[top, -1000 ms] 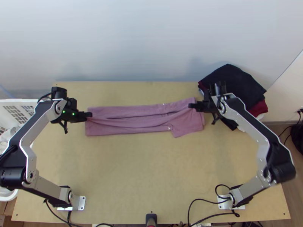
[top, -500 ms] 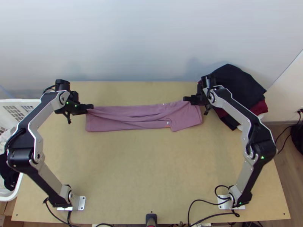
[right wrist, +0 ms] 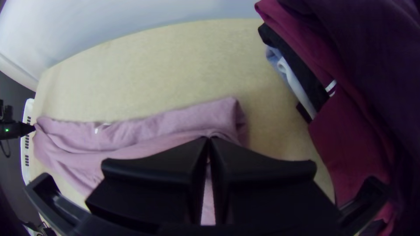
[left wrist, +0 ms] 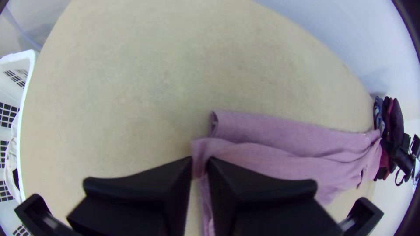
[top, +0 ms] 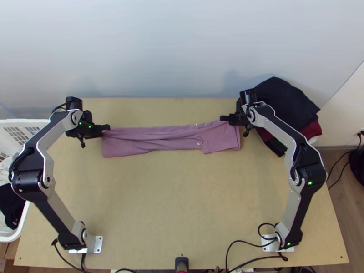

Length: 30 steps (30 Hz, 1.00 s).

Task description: Fold the t-shirt

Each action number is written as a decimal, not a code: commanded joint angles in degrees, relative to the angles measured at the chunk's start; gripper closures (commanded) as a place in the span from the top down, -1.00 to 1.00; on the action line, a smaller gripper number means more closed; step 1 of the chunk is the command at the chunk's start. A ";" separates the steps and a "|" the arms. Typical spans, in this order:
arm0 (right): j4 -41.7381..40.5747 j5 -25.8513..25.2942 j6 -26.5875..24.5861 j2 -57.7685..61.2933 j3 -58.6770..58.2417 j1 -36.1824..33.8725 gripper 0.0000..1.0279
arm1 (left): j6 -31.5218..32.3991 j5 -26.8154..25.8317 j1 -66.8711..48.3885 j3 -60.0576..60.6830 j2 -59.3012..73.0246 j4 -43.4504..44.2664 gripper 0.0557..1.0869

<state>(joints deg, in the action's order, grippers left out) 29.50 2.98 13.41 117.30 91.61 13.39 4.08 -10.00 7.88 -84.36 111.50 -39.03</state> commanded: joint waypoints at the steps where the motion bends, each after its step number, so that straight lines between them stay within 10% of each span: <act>1: -0.23 -0.87 -0.31 0.21 0.41 0.24 0.45 | 1.64 -2.57 -0.15 -0.46 -0.85 -0.09 0.76; 2: -0.23 -0.87 -0.31 -0.66 -0.03 0.41 0.90 | 1.81 -2.66 -0.23 -0.11 -1.64 0.27 0.80; 3: -0.23 -0.79 -0.31 -1.72 -0.65 0.59 0.94 | 2.69 -2.66 -0.23 0.60 -2.61 1.58 0.85; 14: -2.16 -0.08 2.15 -22.99 -8.38 4.28 0.94 | 5.42 -16.19 5.57 8.33 -9.11 6.42 0.87; 30: 6.01 31.65 22.54 -25.45 -3.72 -2.40 0.94 | 3.31 -25.24 8.64 15.19 -6.39 7.21 0.87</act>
<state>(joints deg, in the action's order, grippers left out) 35.03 32.27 32.16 91.15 85.23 12.12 8.32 -34.35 15.99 -70.28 103.39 -32.77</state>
